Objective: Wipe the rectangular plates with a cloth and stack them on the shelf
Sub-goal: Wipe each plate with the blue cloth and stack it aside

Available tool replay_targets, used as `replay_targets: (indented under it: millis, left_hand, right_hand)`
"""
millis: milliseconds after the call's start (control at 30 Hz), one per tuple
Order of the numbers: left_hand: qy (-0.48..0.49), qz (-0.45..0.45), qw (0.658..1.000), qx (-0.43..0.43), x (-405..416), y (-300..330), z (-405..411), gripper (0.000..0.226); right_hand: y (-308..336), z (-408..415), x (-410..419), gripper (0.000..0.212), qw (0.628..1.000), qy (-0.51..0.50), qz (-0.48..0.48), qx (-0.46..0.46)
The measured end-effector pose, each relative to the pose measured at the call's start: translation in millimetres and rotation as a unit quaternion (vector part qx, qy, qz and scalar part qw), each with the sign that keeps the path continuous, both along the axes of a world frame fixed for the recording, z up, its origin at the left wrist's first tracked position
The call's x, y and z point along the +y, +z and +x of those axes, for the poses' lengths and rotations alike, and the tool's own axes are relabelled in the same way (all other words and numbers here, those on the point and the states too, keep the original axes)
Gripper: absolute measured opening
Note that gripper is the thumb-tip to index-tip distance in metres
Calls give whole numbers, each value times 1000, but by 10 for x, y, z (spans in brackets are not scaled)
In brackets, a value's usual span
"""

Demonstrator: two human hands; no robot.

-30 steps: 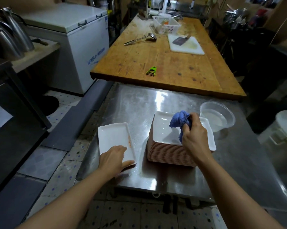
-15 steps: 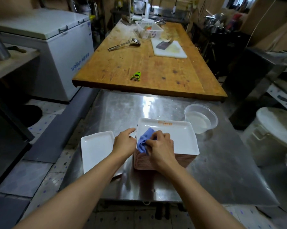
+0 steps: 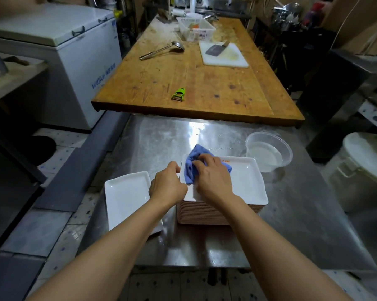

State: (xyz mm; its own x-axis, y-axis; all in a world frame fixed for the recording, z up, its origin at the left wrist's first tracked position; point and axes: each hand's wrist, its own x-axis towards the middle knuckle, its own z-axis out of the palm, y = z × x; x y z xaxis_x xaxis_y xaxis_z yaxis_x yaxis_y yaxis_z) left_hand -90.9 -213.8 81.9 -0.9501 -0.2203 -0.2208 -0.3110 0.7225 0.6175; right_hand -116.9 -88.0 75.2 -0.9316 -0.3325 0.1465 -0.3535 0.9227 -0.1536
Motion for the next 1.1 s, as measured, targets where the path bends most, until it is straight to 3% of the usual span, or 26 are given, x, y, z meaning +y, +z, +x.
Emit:
replay_targets:
  millis: [233, 500, 700, 767, 867, 1100]
  left_hand:
    - [-15, -3, 1000, -26, 6, 2, -41, 31]
    - [-12, -22, 1000, -9, 72, 3, -19, 30]
    - [5, 8, 1000, 5, 100, 3, -9, 31]
    - [9, 25, 1000, 2, 91, 0, 3, 32]
    - [13, 73, 997, -2, 63, -1, 18, 31]
    - [14, 215, 976, -27, -4, -7, 86, 26]
  right_hand:
    - [120, -19, 699, 31, 992, -128, 5, -2]
    - [195, 107, 982, 30, 989, -116, 87, -10]
    - [187, 565, 1000, 26, 994, -107, 18, -30]
    - [137, 688, 950, 36, 993, -111, -2, -29]
    - [120, 791, 833, 27, 993, -114, -7, -27]
    - [-11, 820, 128, 26, 998, -16, -65, -2]
